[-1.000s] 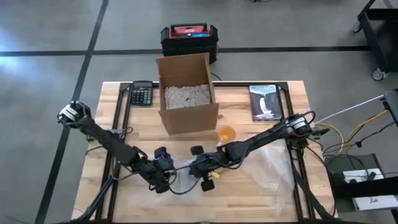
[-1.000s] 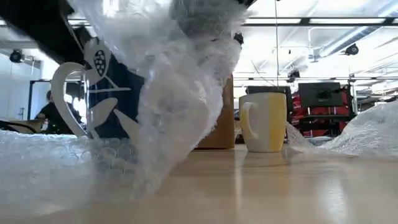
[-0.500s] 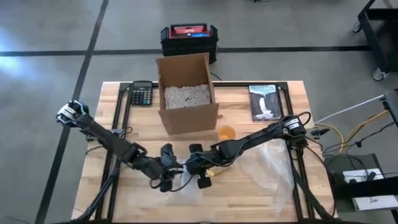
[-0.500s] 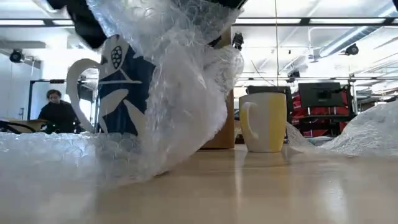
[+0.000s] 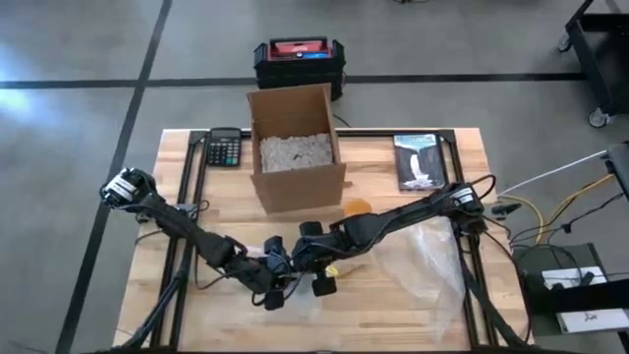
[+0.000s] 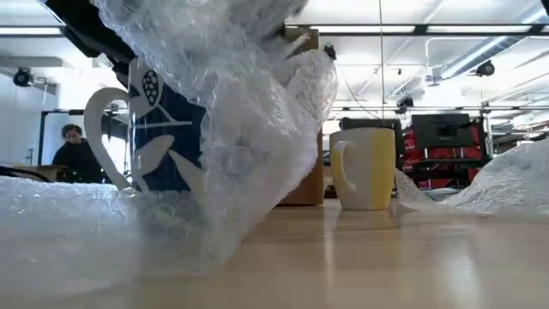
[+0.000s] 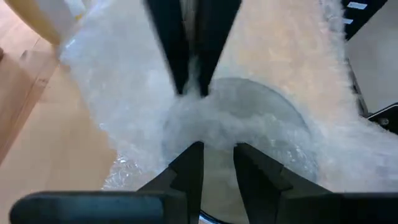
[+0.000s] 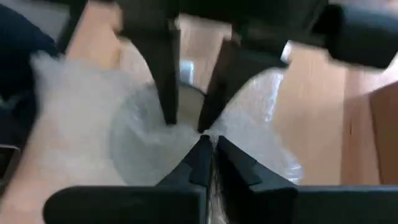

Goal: Wrap mug
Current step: Wrap the blue mug with the transparent bubble wrap

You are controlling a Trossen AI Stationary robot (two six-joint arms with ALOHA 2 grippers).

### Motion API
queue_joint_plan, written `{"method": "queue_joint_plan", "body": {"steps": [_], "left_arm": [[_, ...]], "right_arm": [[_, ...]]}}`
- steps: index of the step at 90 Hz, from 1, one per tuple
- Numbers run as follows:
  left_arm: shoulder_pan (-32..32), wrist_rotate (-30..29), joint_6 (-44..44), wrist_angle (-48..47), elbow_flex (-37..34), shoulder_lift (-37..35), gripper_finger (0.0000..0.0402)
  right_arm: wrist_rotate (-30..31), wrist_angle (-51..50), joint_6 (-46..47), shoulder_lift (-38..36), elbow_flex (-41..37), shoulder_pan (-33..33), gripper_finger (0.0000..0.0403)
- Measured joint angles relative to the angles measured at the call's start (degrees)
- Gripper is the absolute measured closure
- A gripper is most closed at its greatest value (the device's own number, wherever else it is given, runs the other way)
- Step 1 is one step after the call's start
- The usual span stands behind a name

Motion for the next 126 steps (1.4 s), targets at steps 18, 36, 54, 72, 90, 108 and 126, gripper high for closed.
{"method": "queue_joint_plan", "body": {"steps": [18, 36, 54, 72, 90, 108, 126], "left_arm": [[0.0, 0.1, 0.0, 0.6, -0.1, 0.0, 0.0326], [-0.2, 0.9, 0.6, 0.5, -0.4, -1.3, 0.0326], [-0.7, 1.7, 0.2, -2.6, -0.4, -8.4, 0.0326], [-4.8, 3.9, -10.5, -19.4, -0.3, -19.1, 0.0326], [-11.5, 14.7, -31.9, -39.6, -0.3, -22.4, 0.0326], [-20.6, 20.2, -46.3, -43.7, -3.4, -20.4, 0.0325], [-23.6, 20.2, -53.8, -39.3, -8.6, -17.6, 0.0268]], "right_arm": [[-2.5, 0.9, 2.8, 4.6, 0.4, 0.5, 0.0403], [-3.2, -0.9, 2.8, 10.1, 1.0, 0.7, 0.0403], [-2.7, -1.6, 3.3, 10.6, 1.3, 0.4, 0.0403], [-1.7, -1.0, 3.2, 10.0, 1.2, 0.5, 0.0403], [-1.5, -0.7, 2.9, 10.0, 1.2, 0.5, 0.0403], [-1.3, 0.7, 2.8, 9.9, 1.2, 0.5, 0.0403], [-1.3, 2.6, 2.0, 9.9, 1.1, 0.5, 0.0403]]}}
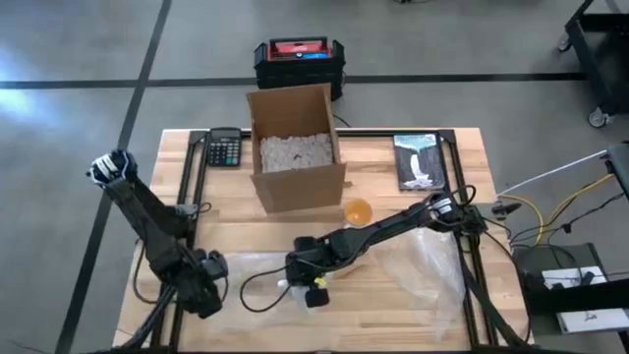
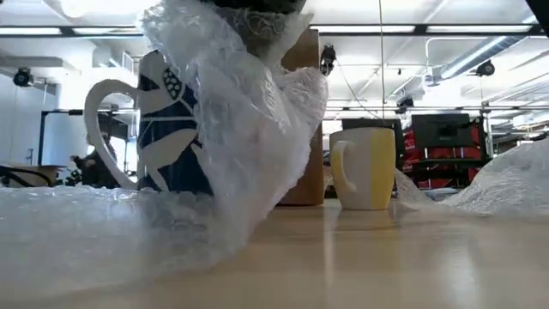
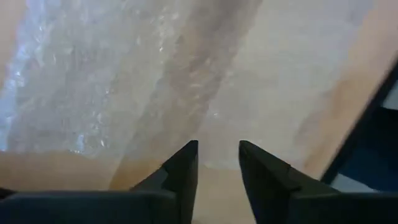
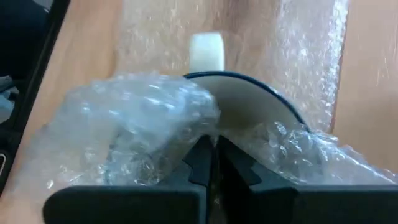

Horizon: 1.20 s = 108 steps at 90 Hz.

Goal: Wrap mug
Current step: Wrap the blue mug with the transparent bubble wrap

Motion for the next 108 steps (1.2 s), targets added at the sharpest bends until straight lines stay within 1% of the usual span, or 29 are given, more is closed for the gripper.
{"method": "queue_joint_plan", "body": {"steps": [12, 19, 24, 29, 34, 38, 43, 51, 55, 61, 72, 78, 82, 87, 96, 108], "left_arm": [[0.0, 0.2, -0.4, 5.9, -4.2, 2.7, 0.0201], [0.0, 0.1, 0.1, 12.6, -6.5, 4.9, 0.0167], [0.0, -0.4, 0.3, 14.9, -8.1, 6.6, 0.0151], [0.0, -0.8, 0.3, 17.2, -8.9, 8.7, 0.0148], [0.1, -1.0, 0.9, 17.6, -8.9, 10.4, 0.0164], [0.1, -1.7, 1.8, 18.3, -8.4, 11.2, 0.0194], [0.1, -3.3, 2.9, 17.2, -7.2, 11.8, 0.0247], [0.2, -10.3, 5.9, 14.8, -4.0, 11.1, 0.0355], [0.5, -14.5, 7.3, 11.7, -2.3, 10.1, 0.0381], [0.7, -20.4, 9.0, 8.8, 0.9, 8.5, 0.0384], [1.3, -27.8, 12.7, -0.1, 6.8, 5.0, 0.0398], [1.4, -33.6, 16.2, -0.7, 9.8, 2.9, 0.0398], [1.7, -37.8, 20.3, -0.7, 11.3, 1.5, 0.0398], [2.2, -41.8, 26.1, 1.9, 12.8, 0.5, 0.04], [5.4, -42.9, 35.7, 4.6, 13.7, -0.1, 0.04], [10.7, -41.8, 44.0, 12.4, 12.6, 1.9, 0.0401]], "right_arm": [[0.0, 0.0, 0.0, 0.0, 0.0, 0.0, 0.0403], [0.0, 0.0, -0.3, 0.0, 0.0, 0.0, 0.0403], [0.0, 0.0, -0.3, 0.0, 0.0, 0.0, 0.0403], [0.0, 0.0, -0.3, 0.0, 0.0, 0.0, 0.0403], [0.0, 0.1, -0.3, -0.1, 0.0, -0.1, 0.0403], [0.0, 0.1, -0.3, -0.1, 0.0, -0.2, 0.0403], [0.0, 0.2, -0.3, -0.1, 0.0, -0.2, 0.0403], [0.1, 0.5, 0.6, -0.1, 0.0, -0.3, 0.0403], [0.1, 0.5, 1.1, -0.1, 0.0, -0.4, 0.0403], [0.9, 0.7, 2.0, -0.1, 0.0, -0.5, 0.0403], [3.8, 0.8, 3.0, -0.1, 0.0, -0.5, 0.0403], [4.7, 0.9, 3.2, -0.1, 0.0, -0.4, 0.0403], [4.7, 1.1, 3.3, -0.1, 0.0, -0.4, 0.0403], [4.7, 1.4, 3.6, -0.1, 0.0, -0.2, 0.0403], [5.5, 2.9, 4.4, -0.1, 0.0, -0.1, 0.0403], [7.6, 5.0, 4.6, -0.2, 0.0, 0.2, 0.0403]]}}
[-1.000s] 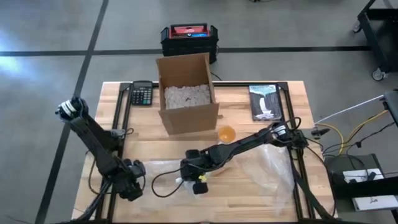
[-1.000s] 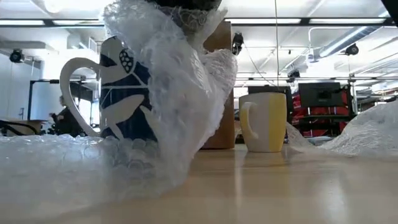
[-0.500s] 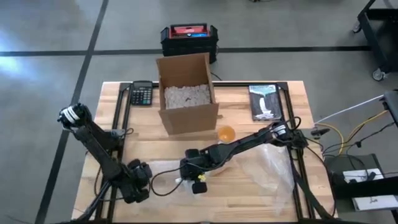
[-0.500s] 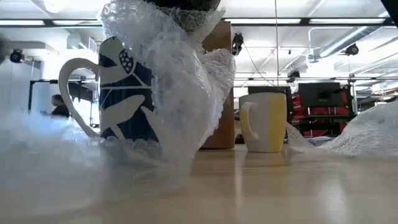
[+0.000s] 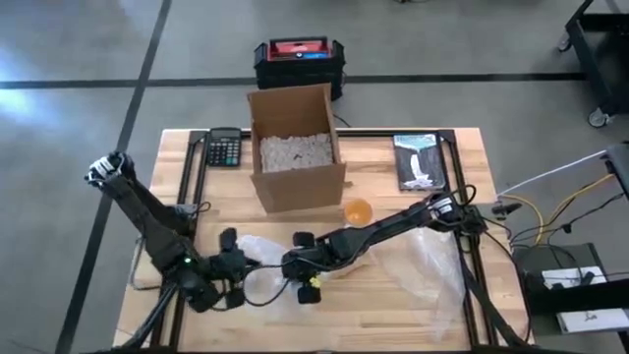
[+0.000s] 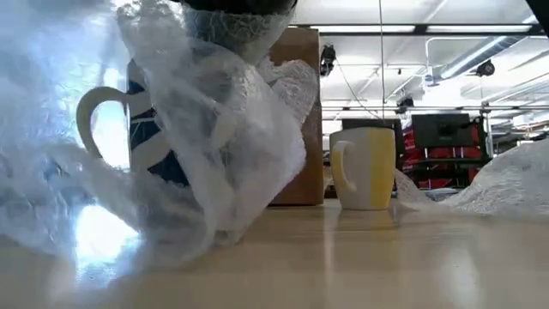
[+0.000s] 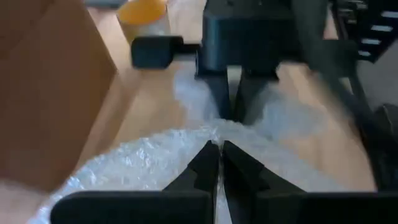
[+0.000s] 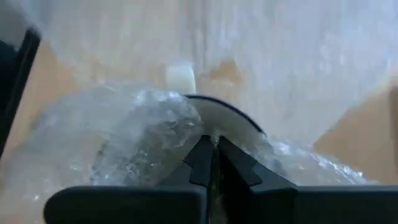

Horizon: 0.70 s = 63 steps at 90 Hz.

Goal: Wrap mug
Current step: Wrap the blue mug with the transparent bubble wrap

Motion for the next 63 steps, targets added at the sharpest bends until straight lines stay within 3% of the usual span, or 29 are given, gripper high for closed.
{"method": "queue_joint_plan", "body": {"steps": [20, 43, 63], "left_arm": [[6.5, 9.4, 11.2, 19.8, -2.6, 5.8, 0.0401], [9.1, 14.5, 11.8, 24.7, -2.8, 13.7, 0.0401], [9.6, 16.3, 11.5, 25.3, -2.8, 15.9, 0.0402]], "right_arm": [[0.0, -0.8, 1.1, 0.0, 0.0, 0.3, 0.0403], [-0.8, -10.5, -0.6, 0.0, 3.6, 0.5, 0.0403], [-0.5, -16.9, -1.9, -0.5, 8.7, 0.6, 0.0403]]}}
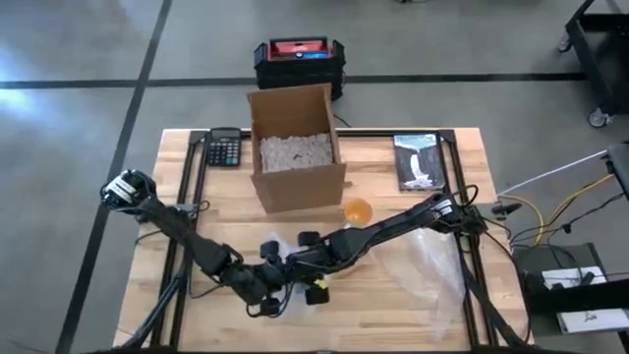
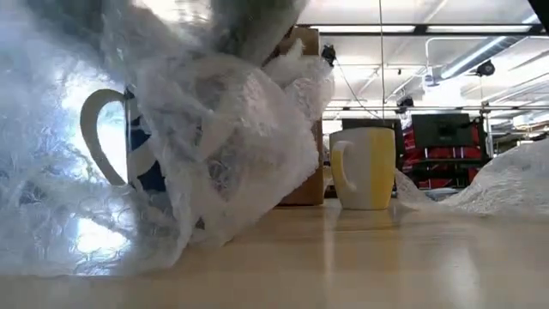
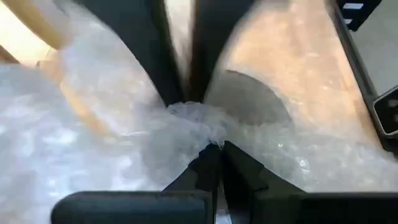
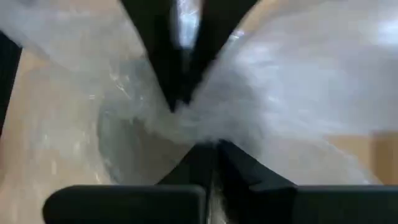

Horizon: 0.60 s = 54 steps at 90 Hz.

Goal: Wrap mug
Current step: Wrap the blue mug with the transparent bubble wrap

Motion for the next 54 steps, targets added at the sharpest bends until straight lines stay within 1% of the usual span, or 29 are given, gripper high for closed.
{"method": "queue_joint_plan", "body": {"steps": [31, 43, 54], "left_arm": [[0.0, -0.1, 0.6, -0.3, 0.0, -0.1, 0.0402], [0.0, -0.2, 0.6, -0.3, 0.0, -0.2, 0.0402], [0.0, -0.2, 0.8, -0.3, -0.1, -0.2, 0.0402]], "right_arm": [[-1.4, -12.0, -2.9, -0.4, 8.7, 0.2, 0.0403], [-1.5, -10.0, -2.6, -0.5, 9.1, 0.6, 0.0399], [-4.0, -7.7, -2.0, 0.6, 8.0, 0.9, 0.0367]]}}
